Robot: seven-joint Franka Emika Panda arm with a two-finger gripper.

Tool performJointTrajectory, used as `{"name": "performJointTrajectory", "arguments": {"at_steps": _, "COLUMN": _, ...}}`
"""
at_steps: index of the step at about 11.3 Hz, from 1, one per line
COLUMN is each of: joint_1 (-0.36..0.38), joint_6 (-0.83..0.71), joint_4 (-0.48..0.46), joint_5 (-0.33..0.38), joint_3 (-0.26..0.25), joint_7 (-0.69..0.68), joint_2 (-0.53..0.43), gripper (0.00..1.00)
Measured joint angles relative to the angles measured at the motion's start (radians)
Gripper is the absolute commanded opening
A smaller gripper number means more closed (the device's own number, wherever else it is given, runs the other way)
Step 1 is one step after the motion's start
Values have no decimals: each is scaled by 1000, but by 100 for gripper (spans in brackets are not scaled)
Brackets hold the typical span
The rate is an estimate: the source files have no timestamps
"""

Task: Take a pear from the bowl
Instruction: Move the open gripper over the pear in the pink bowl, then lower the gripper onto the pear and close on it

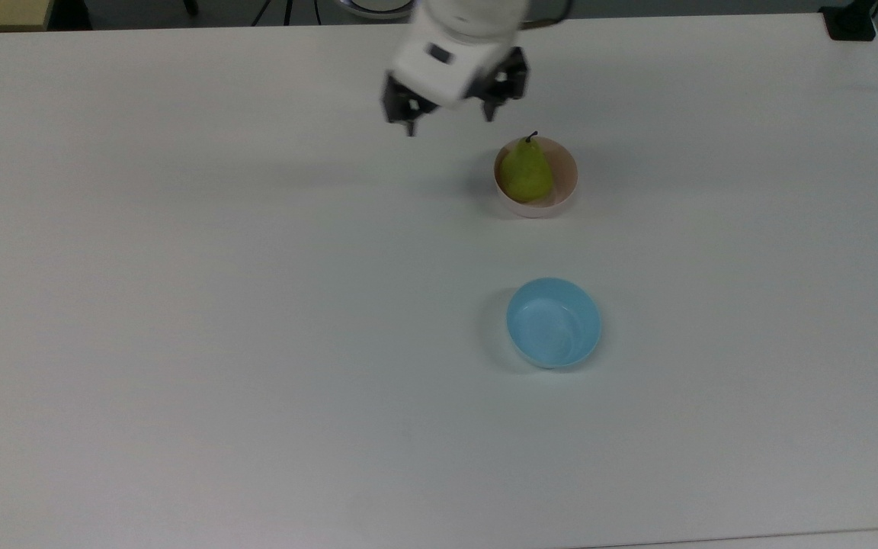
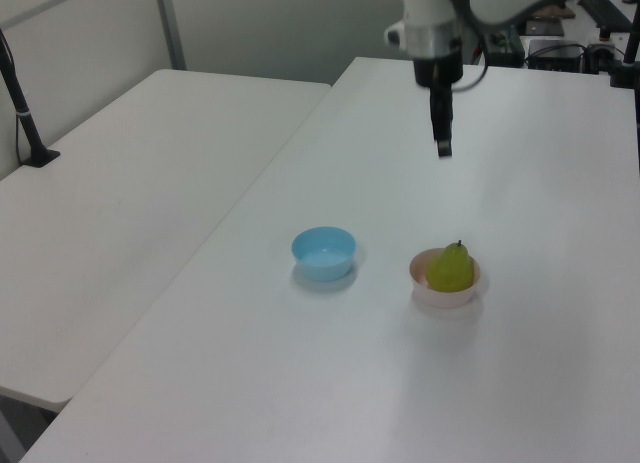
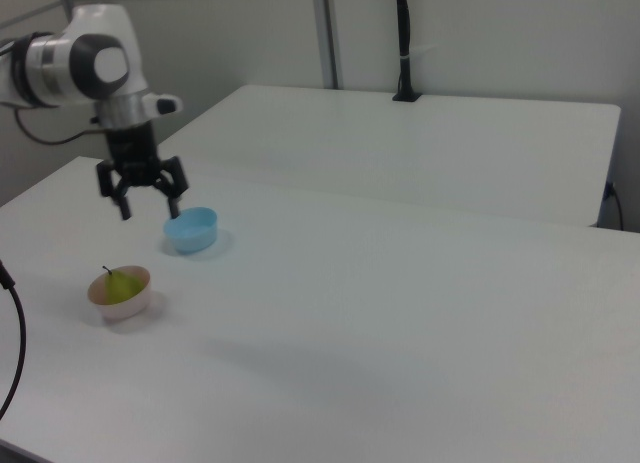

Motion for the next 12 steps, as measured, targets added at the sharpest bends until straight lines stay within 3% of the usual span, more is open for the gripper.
{"name": "performJointTrajectory", "arguments": {"at_steps": 4, "joint_1": 165, "joint_6": 12, "joint_4": -9, "joint_5": 0, "joint_3": 1, "joint_7": 12, "joint_2": 127, "gripper": 94}}
{"name": "performJointTrajectory", "arguments": {"at_steps": 7, "joint_1": 194, "joint_6": 54, "joint_4": -20, "joint_5": -25, "joint_3": 0, "joint_7": 16, "joint_2": 224, "gripper": 84}}
{"name": "performJointTrajectory", "arguments": {"at_steps": 8, "joint_1": 198, "joint_6": 68, "joint_4": -27, "joint_5": -28, "joint_3": 0, "joint_7": 16, "joint_2": 244, "gripper": 73}}
{"name": "performJointTrajectory", "arguments": {"at_steps": 10, "joint_1": 210, "joint_6": 87, "joint_4": -36, "joint_5": -31, "joint_3": 0, "joint_7": 16, "joint_2": 261, "gripper": 37}}
{"name": "performJointTrajectory", "arguments": {"at_steps": 11, "joint_1": 213, "joint_6": 89, "joint_4": -36, "joint_5": -36, "joint_3": 0, "joint_7": 16, "joint_2": 262, "gripper": 29}}
{"name": "performJointTrajectory", "arguments": {"at_steps": 12, "joint_1": 214, "joint_6": 89, "joint_4": -35, "joint_5": -38, "joint_3": 0, "joint_7": 16, "joint_2": 261, "gripper": 29}}
